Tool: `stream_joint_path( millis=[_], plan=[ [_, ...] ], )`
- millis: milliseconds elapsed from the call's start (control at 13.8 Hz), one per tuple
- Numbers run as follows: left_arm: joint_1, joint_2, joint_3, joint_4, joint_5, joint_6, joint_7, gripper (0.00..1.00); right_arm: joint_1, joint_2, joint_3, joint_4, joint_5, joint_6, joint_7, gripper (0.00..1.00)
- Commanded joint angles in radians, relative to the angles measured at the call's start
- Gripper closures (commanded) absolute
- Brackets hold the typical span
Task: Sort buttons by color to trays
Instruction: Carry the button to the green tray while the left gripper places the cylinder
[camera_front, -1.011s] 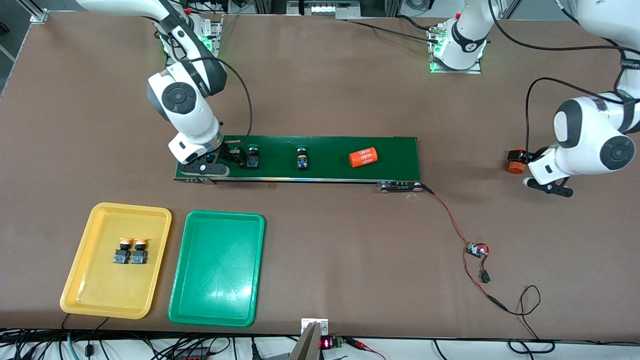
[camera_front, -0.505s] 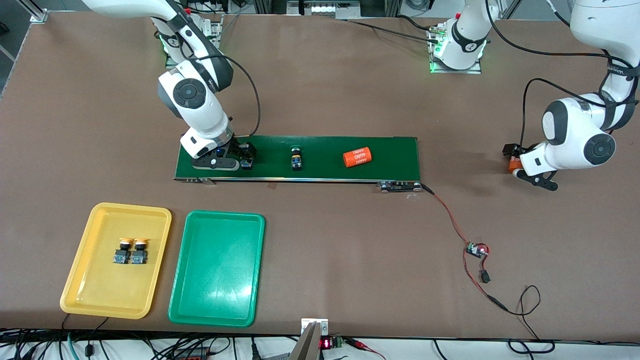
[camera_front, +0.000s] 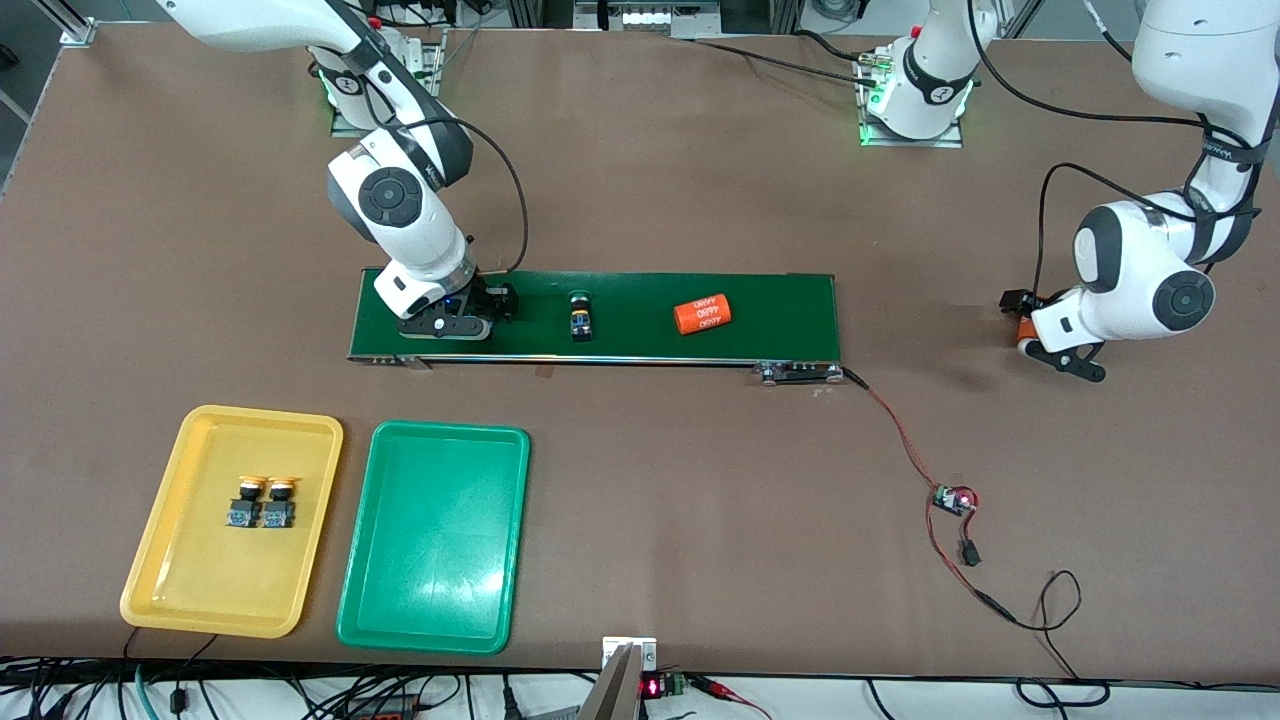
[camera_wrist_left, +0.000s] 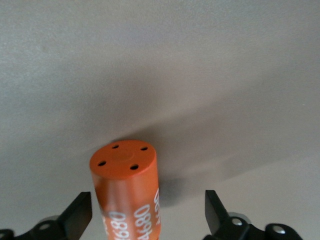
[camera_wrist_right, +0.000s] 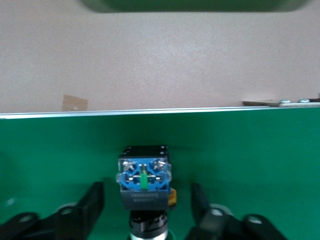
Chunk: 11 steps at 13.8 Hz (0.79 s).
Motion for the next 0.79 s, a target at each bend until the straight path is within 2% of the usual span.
stream_joint_path(
  millis=[0, 72, 289, 578, 722],
  plan=[
    [0.008, 0.005, 0.003, -0.001, 0.009, 0.009, 0.022, 0.65, -0.012, -0.001, 0.009, 0.001, -0.003, 0.006, 0.001, 0.75],
    [0.009, -0.003, 0.003, -0.001, 0.009, 0.006, 0.022, 0.8, -0.017, -0.001, 0.007, 0.008, -0.004, 0.006, -0.004, 0.84],
    [0.006, -0.058, -0.015, 0.042, 0.012, -0.113, 0.025, 0.83, -0.046, -0.004, 0.006, 0.067, -0.004, -0.008, -0.036, 0.86],
    [0.0, -0.069, -0.182, 0.172, 0.009, -0.306, 0.03, 0.83, -0.063, 0.009, -0.01, 0.262, -0.01, -0.103, -0.177, 0.86],
    [-0.001, -0.069, -0.262, 0.206, 0.009, -0.319, 0.077, 0.83, -0.052, 0.086, -0.085, 0.403, -0.012, -0.103, -0.276, 0.86]
  ],
)
